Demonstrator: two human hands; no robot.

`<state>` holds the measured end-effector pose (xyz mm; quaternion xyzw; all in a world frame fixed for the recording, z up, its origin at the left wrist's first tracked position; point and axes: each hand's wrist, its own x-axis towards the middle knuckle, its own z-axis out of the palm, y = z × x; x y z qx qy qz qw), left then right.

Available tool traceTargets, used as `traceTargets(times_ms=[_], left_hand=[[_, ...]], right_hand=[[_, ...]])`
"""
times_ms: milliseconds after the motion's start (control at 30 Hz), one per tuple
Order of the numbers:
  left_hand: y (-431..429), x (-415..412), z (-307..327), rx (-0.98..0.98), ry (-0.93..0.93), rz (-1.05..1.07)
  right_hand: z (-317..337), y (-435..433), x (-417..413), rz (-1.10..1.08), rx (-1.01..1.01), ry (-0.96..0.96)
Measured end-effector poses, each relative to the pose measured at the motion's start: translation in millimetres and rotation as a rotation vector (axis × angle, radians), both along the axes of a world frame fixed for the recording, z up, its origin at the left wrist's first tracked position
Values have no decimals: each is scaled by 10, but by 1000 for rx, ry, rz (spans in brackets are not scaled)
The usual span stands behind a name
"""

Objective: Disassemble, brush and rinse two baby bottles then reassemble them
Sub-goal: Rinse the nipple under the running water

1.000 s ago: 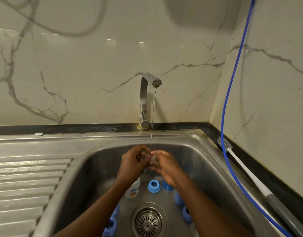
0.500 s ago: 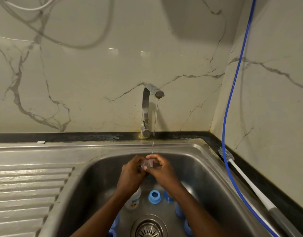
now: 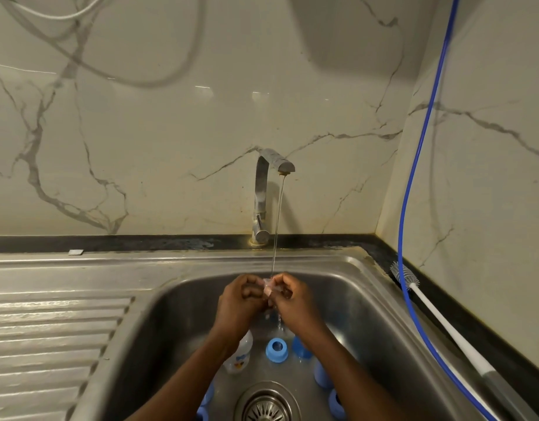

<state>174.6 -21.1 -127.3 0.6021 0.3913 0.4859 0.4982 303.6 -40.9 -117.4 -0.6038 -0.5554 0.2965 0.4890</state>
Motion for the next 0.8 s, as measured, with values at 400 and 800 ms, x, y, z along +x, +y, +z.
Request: traceTargets(times_ms=[400, 800], left_hand=[[-3, -49, 52, -150, -191, -198], [26, -11, -10, -103, -17, 16]], right_hand=[[64, -19, 51, 4, -50, 209], [81, -43, -121, 62, -132, 259]])
